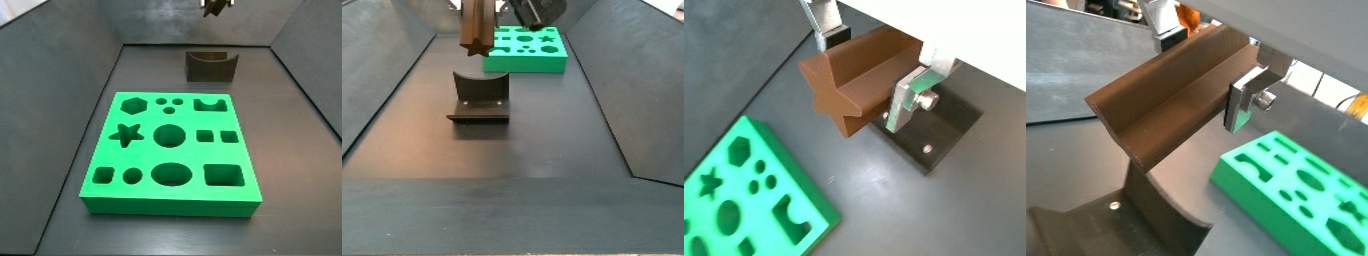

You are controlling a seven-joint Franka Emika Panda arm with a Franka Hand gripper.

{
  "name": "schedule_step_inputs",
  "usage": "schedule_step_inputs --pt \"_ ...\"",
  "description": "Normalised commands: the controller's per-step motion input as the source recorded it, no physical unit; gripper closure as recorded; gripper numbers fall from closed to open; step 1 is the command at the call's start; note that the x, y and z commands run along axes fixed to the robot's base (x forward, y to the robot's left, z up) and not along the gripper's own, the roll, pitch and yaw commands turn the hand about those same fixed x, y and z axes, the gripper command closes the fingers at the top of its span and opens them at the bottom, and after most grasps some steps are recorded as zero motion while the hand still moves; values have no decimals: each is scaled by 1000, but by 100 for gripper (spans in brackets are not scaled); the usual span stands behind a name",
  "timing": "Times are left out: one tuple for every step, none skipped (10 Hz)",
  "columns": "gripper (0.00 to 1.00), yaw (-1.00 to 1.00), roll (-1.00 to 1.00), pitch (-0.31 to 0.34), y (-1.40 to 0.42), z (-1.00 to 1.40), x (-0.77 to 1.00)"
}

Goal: Pick up the star object. Move up. Place the star object on the fixture. Regrasp the star object. Move to above the board. Insert the star object.
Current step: Place the star object on the fixture.

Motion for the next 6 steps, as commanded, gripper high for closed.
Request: schedule_step_inputs --pt "100 -106 -347 67 47 -12 74" --pt "100 -98 -210 43 25 -3 63" --pt "100 -107 -1000 239 133 -1000 124" --pt "100 -119 -1000 234 139 -1000 130" --pt "100 -176 -1000 256 139 -1000 151" --pt "100 -203 -882 227 137 -1000 163"
